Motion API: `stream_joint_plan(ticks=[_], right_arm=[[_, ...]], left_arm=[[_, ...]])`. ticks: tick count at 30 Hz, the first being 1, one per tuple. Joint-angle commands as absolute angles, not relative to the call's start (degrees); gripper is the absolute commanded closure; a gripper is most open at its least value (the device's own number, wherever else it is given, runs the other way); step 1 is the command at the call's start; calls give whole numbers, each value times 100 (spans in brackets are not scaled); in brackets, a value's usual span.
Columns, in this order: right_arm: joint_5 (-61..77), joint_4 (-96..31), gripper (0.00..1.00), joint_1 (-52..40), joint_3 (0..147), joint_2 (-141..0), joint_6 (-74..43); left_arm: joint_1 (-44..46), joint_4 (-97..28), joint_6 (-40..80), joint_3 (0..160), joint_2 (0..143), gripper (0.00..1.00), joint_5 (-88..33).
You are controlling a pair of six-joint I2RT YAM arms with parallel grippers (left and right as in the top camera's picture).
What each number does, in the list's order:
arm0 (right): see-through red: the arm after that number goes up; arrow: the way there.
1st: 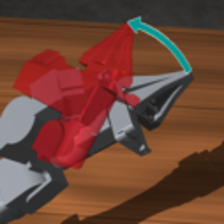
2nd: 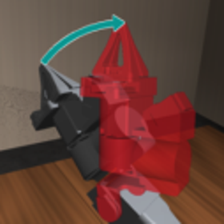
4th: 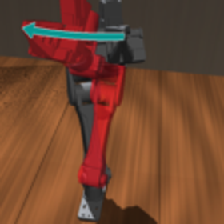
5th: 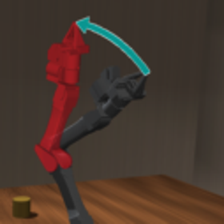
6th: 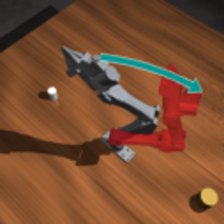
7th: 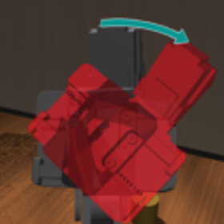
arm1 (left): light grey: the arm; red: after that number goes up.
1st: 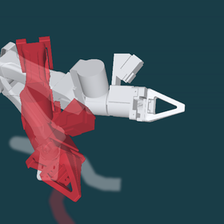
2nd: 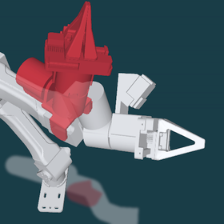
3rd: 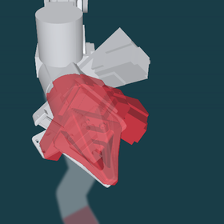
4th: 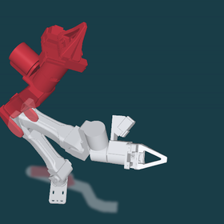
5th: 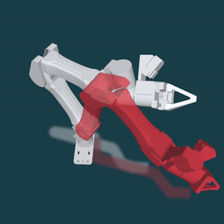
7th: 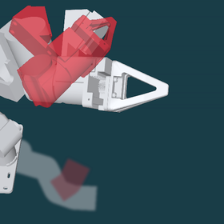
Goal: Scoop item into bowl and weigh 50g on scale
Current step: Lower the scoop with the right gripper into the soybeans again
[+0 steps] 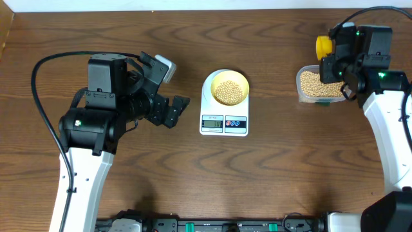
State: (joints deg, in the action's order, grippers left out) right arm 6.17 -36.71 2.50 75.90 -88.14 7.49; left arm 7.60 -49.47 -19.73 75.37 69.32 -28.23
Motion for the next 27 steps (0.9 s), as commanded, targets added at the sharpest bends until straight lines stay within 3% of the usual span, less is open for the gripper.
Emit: stream_joint_plan(ticks=[1, 27], right_arm=[[543, -3789, 99, 259, 7583, -8814, 668], [75, -4965, 99, 259, 7559, -9564, 585]], left_arm=[[735, -4952, -1966, 7524, 6923, 3, -2895], [735, -4952, -1966, 7524, 6923, 2, -2895]])
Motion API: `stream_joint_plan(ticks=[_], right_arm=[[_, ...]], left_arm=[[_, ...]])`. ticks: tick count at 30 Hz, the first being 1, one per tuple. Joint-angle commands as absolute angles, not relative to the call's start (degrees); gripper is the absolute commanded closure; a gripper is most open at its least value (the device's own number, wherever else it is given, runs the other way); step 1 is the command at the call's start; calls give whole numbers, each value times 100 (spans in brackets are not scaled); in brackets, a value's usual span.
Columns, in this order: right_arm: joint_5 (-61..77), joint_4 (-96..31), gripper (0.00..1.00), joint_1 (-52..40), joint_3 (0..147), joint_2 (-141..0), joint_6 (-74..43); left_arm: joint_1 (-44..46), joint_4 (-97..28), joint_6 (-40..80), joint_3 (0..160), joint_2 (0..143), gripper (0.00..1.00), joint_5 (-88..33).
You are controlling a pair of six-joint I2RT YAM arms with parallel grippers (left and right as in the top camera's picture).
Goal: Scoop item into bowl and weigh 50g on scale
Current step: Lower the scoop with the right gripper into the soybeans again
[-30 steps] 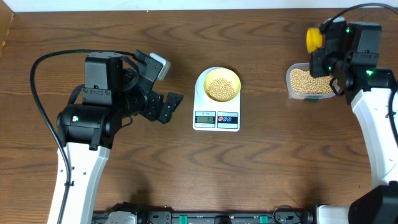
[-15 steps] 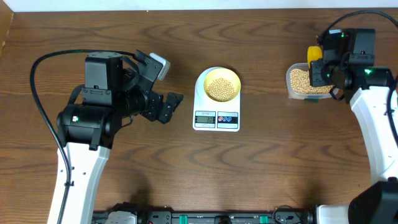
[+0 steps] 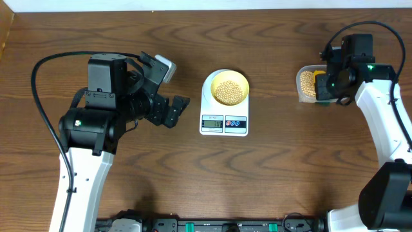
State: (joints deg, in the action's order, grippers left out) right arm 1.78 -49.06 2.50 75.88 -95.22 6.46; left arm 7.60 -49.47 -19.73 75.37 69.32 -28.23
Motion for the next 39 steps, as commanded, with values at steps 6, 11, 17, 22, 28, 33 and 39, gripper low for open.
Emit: stream_joint_plan(ticks=[6, 11, 17, 22, 28, 33, 39], right_arm=[[-38, -5116, 99, 259, 7544, -9566, 692], [-451, -5072, 99, 259, 7430, -9566, 690], [-329, -4871, 99, 259, 7266, -9566, 578], [224, -4838, 99, 259, 7102, -9566, 580], [919, -4838, 99, 259, 7039, -9566, 582], [1028, -4840, 99, 259, 7039, -9566, 582], [1028, -4838, 99, 290, 7039, -9566, 582]], left_arm=[[735, -4952, -1966, 7524, 6923, 2, -2895], [735, -4950, -1966, 7524, 6923, 2, -2895], [735, -4952, -1966, 7524, 6923, 2, -2895], [735, -4950, -1966, 7524, 6923, 2, -2895], [735, -4950, -1966, 7524, 6923, 2, -2895], [735, -4952, -1966, 7524, 6923, 3, -2895], [735, -4950, -1966, 7524, 6923, 2, -2895]])
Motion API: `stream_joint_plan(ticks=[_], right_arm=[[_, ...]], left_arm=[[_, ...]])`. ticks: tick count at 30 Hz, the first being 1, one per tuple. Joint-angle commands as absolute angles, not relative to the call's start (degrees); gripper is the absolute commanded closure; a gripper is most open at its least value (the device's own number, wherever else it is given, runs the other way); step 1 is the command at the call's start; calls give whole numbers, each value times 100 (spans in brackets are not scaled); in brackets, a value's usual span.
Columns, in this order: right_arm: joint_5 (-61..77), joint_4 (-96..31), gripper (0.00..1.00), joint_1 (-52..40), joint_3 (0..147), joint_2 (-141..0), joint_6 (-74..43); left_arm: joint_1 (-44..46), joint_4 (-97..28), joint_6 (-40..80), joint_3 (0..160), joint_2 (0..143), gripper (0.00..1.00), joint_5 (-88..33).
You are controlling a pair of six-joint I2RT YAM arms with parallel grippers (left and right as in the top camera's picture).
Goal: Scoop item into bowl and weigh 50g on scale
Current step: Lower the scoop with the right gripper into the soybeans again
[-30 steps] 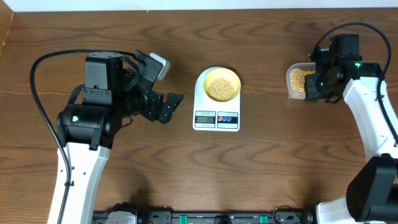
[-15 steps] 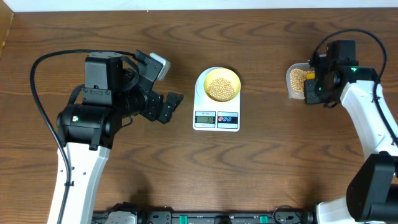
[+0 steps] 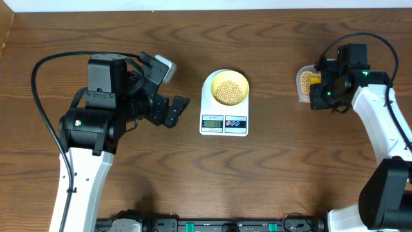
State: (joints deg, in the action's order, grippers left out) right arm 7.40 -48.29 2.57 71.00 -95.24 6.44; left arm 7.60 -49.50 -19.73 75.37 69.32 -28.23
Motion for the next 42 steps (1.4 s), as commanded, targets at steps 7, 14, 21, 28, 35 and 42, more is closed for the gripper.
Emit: stream_joint_plan(ticks=[7, 14, 21, 28, 35, 42], right_arm=[[1240, -4814, 99, 580, 7039, -9566, 582], [1870, -4698, 99, 1048, 7037, -9566, 652], [2228, -4696, 99, 1413, 7037, -9566, 895], [2655, -4696, 99, 1737, 7037, -9566, 1046], [2659, -4698, 99, 1975, 7037, -9566, 1105], [2698, -4678, 99, 2049, 7037, -9566, 1105]], left_arm=[[735, -4950, -1966, 7524, 6923, 3, -2895], [735, -4950, -1966, 7524, 6923, 3, -2895], [735, -4950, -1966, 7524, 6923, 2, -2895], [735, -4950, -1966, 7524, 6923, 3, -2895], [735, -4950, -1966, 7524, 6923, 3, -2895], [735, -4950, -1966, 7524, 6923, 2, -2895]])
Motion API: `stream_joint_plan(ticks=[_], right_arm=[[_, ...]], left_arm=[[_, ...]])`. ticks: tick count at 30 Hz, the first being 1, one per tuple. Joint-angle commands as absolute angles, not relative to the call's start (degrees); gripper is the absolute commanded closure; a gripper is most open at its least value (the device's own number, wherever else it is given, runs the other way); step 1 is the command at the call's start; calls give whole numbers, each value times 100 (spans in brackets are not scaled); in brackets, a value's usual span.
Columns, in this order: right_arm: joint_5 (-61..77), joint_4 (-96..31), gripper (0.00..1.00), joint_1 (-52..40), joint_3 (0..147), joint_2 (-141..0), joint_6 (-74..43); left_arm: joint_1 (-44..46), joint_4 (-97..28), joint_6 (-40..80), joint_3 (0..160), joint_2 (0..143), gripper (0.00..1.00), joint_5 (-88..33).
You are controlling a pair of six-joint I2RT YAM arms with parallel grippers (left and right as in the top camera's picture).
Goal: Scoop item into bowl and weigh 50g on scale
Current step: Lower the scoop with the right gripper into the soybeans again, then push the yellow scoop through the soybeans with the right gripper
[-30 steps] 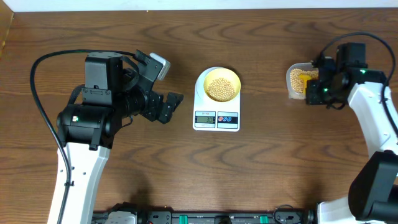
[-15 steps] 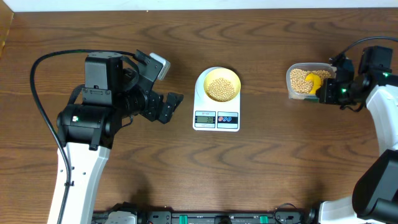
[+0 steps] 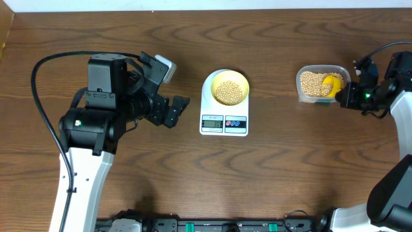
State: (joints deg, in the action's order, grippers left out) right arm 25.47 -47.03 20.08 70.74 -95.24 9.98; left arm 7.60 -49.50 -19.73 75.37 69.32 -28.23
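A yellow bowl [image 3: 230, 87] part full of pale beans stands on the white scale [image 3: 224, 122] at the table's middle. At the right, a clear tub [image 3: 311, 84] holds more beans. The yellow scoop [image 3: 332, 84] lies tipped into the beans at the tub's right side. My right gripper [image 3: 345, 95] is at the tub's right edge, shut on the scoop's handle. My left gripper [image 3: 175, 111] hangs open left of the scale, holding nothing. The scale's display is too small to read.
The left arm's bulk [image 3: 106, 106] fills the table's left side. A black cable [image 3: 45, 96] loops around it. The right arm [image 3: 396, 109] reaches in from the right edge. A rail with fittings [image 3: 219, 225] runs along the front edge.
My right gripper has moved from over the middle of the tub to its right edge. The scoop now shows in the beans at the tub's right side. The left arm is unchanged.
At first my right gripper held the yellow scoop above the tub's far edge. Then it was down over the tub, and then lower with the scoop among the beans. Now it sits at the right edge, scoop still in the tub. Bowl, scale and left arm stayed put.
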Motion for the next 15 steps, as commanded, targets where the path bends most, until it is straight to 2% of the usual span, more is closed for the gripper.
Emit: stream_joint_plan(ticks=[1, 15], right_arm=[[2694, -4663, 99, 2049, 7037, -9566, 1105], [2615, -4390, 99, 1966, 6989, -9695, 1033]], left_arm=[[735, -4950, -1966, 7524, 6923, 2, -2895], [735, -4950, -1966, 7524, 6923, 2, -2895]])
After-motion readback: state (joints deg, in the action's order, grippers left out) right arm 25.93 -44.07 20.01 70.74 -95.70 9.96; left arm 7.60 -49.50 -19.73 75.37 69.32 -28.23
